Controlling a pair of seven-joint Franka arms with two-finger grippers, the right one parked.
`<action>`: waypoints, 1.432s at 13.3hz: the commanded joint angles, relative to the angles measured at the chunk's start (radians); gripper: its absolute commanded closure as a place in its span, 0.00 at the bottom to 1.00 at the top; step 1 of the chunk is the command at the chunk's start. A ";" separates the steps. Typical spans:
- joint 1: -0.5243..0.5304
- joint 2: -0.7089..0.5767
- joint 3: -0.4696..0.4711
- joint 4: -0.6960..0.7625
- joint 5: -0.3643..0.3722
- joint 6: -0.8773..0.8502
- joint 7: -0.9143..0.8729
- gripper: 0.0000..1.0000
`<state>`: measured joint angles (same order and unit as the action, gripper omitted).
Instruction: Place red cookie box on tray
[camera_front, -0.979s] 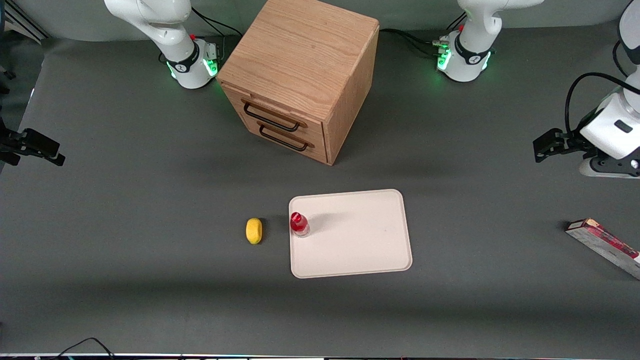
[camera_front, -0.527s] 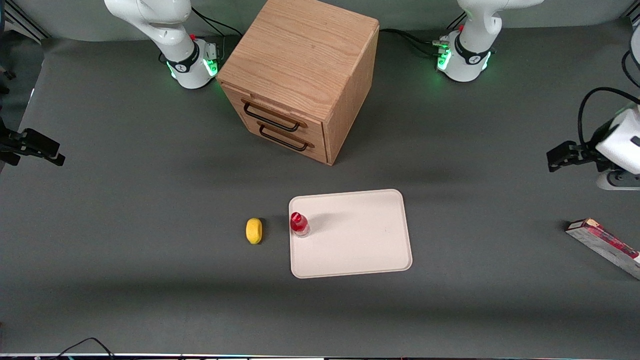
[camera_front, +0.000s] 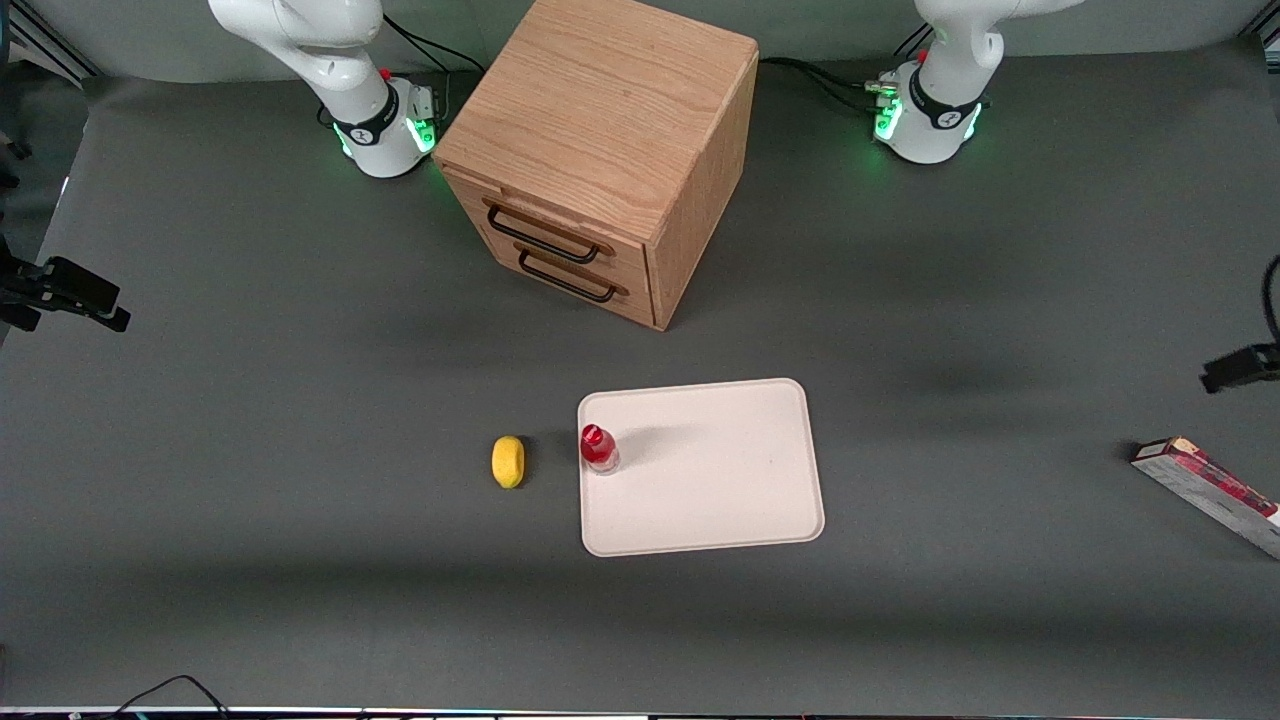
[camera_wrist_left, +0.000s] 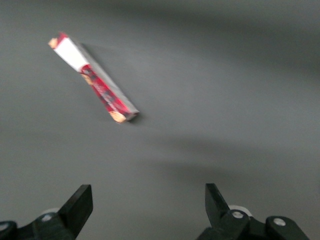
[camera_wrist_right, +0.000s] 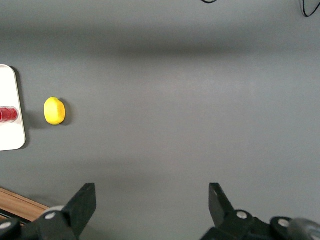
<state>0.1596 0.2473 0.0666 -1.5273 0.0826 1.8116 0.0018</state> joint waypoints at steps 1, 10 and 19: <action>0.087 0.101 -0.004 0.035 -0.009 0.116 0.012 0.00; 0.215 0.383 -0.004 0.035 -0.122 0.504 0.050 0.00; 0.255 0.500 -0.007 0.035 -0.176 0.718 0.037 0.00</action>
<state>0.4098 0.7185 0.0681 -1.5163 -0.0728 2.5067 0.0294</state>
